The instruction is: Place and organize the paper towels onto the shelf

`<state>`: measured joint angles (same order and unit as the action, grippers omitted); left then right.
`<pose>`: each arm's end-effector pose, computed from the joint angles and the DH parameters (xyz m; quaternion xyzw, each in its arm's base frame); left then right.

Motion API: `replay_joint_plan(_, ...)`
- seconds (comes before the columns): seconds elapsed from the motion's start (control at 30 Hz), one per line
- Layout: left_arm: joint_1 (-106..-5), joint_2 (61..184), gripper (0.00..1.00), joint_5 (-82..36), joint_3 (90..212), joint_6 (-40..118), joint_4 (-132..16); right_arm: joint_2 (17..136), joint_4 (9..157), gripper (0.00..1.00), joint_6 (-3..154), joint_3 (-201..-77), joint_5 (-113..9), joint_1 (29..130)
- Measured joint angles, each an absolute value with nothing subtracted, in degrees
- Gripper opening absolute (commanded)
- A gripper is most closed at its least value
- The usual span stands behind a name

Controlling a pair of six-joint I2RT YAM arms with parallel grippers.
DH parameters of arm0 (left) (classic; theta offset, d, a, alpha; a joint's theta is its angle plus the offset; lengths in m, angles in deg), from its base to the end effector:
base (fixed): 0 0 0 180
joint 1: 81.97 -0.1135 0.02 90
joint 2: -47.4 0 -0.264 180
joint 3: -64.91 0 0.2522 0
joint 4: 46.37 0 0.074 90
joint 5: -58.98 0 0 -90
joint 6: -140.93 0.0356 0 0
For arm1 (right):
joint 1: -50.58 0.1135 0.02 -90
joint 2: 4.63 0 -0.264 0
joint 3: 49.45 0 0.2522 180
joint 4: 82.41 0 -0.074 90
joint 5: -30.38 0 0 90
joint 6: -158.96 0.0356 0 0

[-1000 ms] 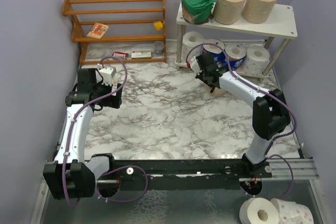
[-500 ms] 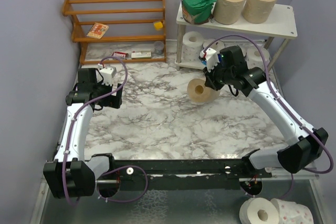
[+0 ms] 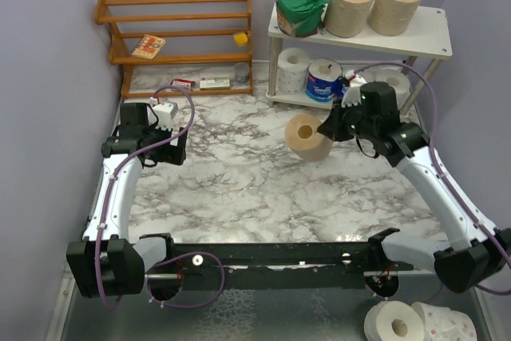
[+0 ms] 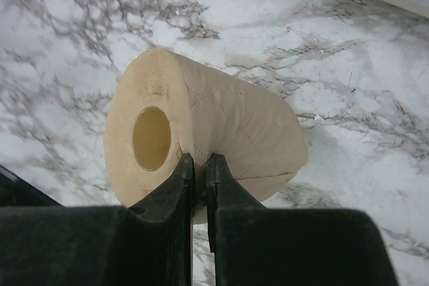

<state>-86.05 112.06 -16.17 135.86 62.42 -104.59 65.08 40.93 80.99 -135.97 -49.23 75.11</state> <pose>0.2246 0.0069 0.2944 0.1026 0.9327 -0.0772 0.3370 0.2280 0.1111 0.3642 -0.1363 0.8925 0.2103 0.3750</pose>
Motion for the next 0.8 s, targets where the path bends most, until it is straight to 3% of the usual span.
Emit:
replay_joint_plan(0.2, -86.0, 112.2, 0.99, -16.2, 135.9, 62.4, -104.6, 48.3, 50.3, 0.01, 98.7, -125.8, -52.5, 73.1)
replay_joint_plan(0.63, -86.1, 112.2, 0.99, -16.2, 135.9, 62.4, -104.6, 48.9, 49.0, 0.01, 112.7, -150.3, -72.9, 71.5)
replay_joint_plan(0.8, -86.1, 112.2, 0.99, -16.2, 135.9, 62.4, -104.6, 46.8, 50.7, 0.01, 112.6, -150.9, -77.9, 71.5)
